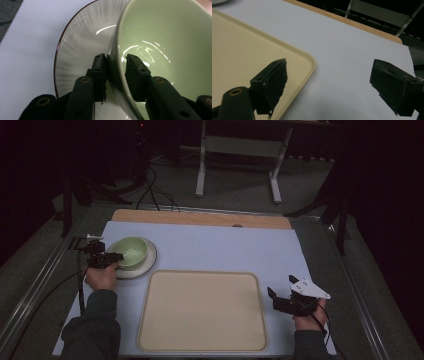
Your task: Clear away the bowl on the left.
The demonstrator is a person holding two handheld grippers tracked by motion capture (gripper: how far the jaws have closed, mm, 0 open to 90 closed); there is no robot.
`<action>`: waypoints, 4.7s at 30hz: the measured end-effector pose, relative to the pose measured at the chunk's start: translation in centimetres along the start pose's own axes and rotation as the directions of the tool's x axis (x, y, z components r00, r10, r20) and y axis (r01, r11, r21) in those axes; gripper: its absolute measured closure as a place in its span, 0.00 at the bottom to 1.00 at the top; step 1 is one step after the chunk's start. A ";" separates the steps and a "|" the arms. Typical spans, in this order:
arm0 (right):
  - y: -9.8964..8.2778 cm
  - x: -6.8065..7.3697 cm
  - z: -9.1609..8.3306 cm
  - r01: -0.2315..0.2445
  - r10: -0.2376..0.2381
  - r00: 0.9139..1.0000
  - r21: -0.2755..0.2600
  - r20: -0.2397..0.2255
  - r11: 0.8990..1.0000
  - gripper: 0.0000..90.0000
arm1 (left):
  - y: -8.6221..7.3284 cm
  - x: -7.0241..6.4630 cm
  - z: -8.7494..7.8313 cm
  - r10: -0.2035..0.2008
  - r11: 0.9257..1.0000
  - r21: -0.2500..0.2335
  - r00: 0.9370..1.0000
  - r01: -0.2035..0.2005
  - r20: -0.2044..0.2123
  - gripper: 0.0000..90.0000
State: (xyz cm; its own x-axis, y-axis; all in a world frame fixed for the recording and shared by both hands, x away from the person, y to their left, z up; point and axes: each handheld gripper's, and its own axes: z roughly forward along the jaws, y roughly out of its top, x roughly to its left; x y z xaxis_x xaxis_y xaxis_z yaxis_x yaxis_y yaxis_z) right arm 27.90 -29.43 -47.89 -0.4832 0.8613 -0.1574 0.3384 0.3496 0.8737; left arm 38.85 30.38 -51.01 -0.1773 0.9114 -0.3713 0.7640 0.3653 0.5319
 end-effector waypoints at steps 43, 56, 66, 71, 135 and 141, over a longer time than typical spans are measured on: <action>0.0 -0.2 -0.2 -0.003 0.003 1.000 -0.003 0.005 1.000 0.15 | -0.4 -1.0 -4.5 0.052 0.987 -0.159 0.994 -0.037 0.092 0.91; 0.0 -0.2 -0.2 -0.001 0.001 1.000 -0.003 0.005 1.000 0.15 | -1.2 -1.8 -6.0 0.101 0.975 -0.213 0.984 -0.068 0.146 0.91; 0.0 -0.2 -0.2 -0.002 0.002 1.000 -0.003 0.005 1.000 0.15 | -1.9 -2.7 -6.6 0.136 0.967 -0.239 0.975 -0.092 0.174 0.91; 0.0 -0.2 -0.2 -0.005 0.005 1.000 -0.004 0.005 1.000 0.15 | -2.5 -3.0 -6.6 0.144 0.966 -0.239 0.970 -0.095 0.197 0.91; 0.2 -0.4 -0.5 -0.001 0.001 1.000 -0.020 0.004 1.000 0.15 | -6.1 -9.5 -6.8 0.288 0.954 -0.180 0.899 -0.239 0.330 0.92; 0.2 -0.4 -0.4 -0.001 0.001 1.000 -0.018 0.004 1.000 0.15 | -6.5 -10.2 -6.5 0.293 0.954 -0.169 0.889 -0.247 0.352 0.91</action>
State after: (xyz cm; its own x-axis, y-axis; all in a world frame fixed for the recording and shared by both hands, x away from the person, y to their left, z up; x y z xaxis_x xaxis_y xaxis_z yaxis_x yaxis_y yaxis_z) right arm 27.78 -29.88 -47.49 -0.4794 0.8631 -0.1588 0.3240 0.3423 0.8820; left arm 31.65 19.90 -45.70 0.2839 0.8508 -0.4422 0.6676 0.1556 0.7281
